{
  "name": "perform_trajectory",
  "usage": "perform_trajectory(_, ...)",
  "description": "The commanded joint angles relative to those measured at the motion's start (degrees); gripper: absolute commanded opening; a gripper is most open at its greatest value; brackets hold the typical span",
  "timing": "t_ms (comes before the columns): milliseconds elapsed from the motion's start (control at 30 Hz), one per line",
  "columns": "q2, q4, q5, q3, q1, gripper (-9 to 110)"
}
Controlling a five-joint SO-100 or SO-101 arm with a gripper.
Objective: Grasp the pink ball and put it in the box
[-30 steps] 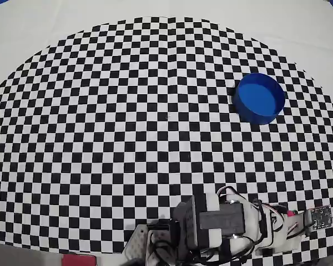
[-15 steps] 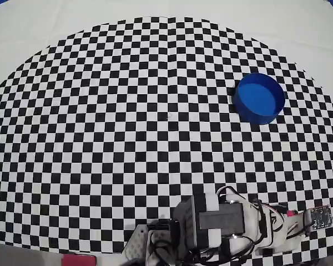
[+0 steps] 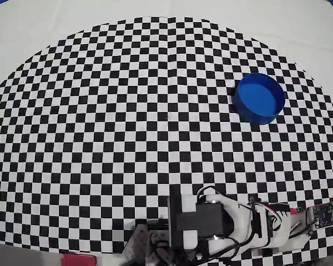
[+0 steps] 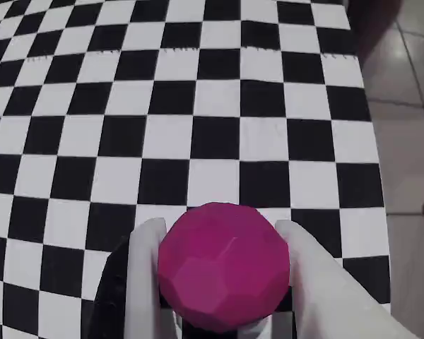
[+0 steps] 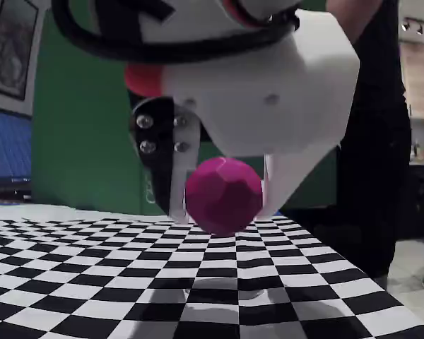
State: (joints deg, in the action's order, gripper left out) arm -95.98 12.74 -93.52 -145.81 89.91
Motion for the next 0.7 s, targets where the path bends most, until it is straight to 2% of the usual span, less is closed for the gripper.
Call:
perform_trajectory(0,-5.0,0.9,-0.2,-0.3,0.5,0)
perform_trajectory(667,-14.9,0.9,-0.2,-0.5,1.7,0)
